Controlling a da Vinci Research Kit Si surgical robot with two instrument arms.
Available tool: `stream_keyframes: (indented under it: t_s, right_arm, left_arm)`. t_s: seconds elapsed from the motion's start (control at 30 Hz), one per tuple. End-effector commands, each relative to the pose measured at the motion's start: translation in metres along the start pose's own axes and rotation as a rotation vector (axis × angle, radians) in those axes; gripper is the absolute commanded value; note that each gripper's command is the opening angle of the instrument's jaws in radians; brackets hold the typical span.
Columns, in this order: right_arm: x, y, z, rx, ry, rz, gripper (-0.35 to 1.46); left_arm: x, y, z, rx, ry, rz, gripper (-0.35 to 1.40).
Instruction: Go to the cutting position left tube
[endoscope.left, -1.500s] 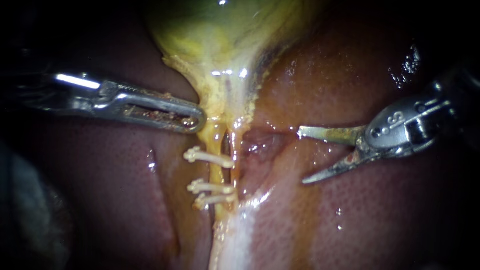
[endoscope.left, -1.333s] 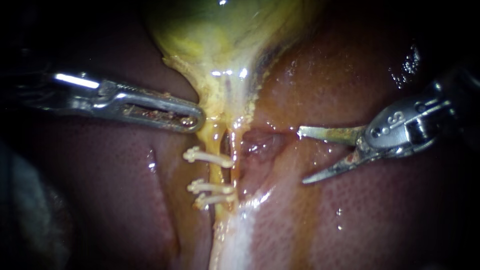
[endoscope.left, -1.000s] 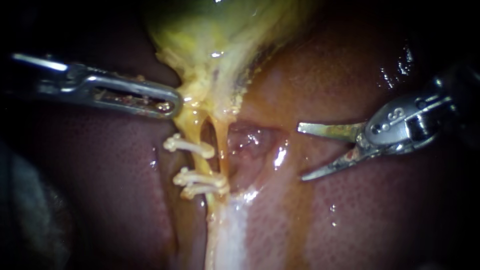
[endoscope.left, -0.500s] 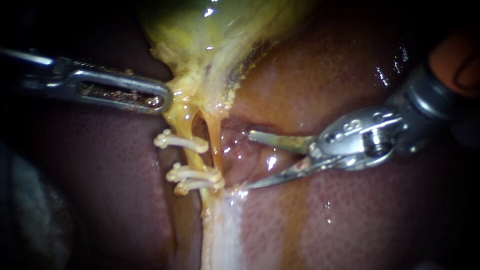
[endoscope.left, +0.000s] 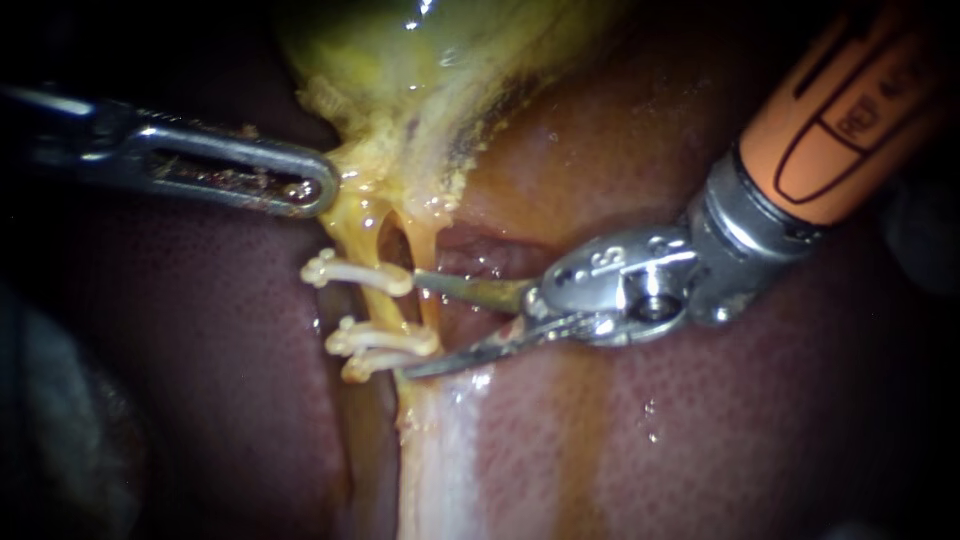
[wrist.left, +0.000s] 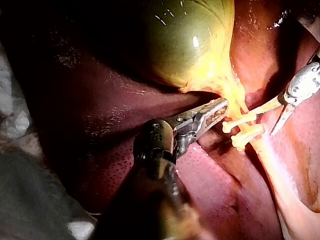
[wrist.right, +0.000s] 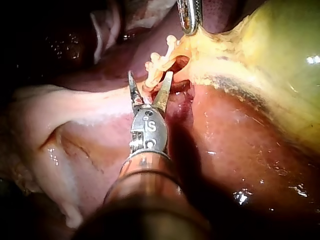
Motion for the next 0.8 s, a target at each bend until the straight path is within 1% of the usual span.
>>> stream_keyframes:
  t_s: [0.03,0.17,0.33,0.4,0.57,0.6,0.67,0.7,0.8]
  right_arm:
    - [-0.0004,0.0001,0.0001,0.003,-0.004,0.008,1.41]
    - [-0.0014,0.0008,0.001,0.019,-0.01,0.018,1.41]
    - [-0.002,0.0015,0.0019,0.035,-0.005,0.024,1.41]
    - [-0.002,0.0018,0.0022,0.052,0.006,0.029,1.41]
    - [-0.0015,0.002,0.003,0.119,0.055,0.055,1.38]
    - [-0.0012,0.0021,0.0034,0.139,0.067,0.057,1.38]
    - [-0.0009,0.0022,0.0039,0.173,0.076,0.065,1.36]
    - [-0.0007,0.0022,0.0042,0.184,0.086,0.073,1.36]
    - [-0.0003,0.0023,0.005,0.191,0.105,0.082,1.36]
  left_arm:
    - [0.0,0.0,0.0,0.0,0.0,0.0,-0.35]
    - [0.0,0.0001,0.0,0.0,0.0,0.0,-0.35]
    - [0.0,0.0001,0.0,0.001,0.0,0.0,-0.35]
    - [0.0,0.0001,0.0001,0.001,0.0,0.0,-0.35]
    - [0.0,0.0001,0.0002,0.002,0.001,-0.001,-0.35]
    - [0.0,0.0001,0.0002,0.002,0.001,-0.001,-0.35]
    - [0.0,0.0001,0.0002,0.002,0.001,-0.001,-0.35]
    - [0.0,0.0001,0.0002,0.002,0.001,-0.001,-0.35]
    - [0.0,0.0002,0.0002,0.002,0.001,-0.001,-0.35]
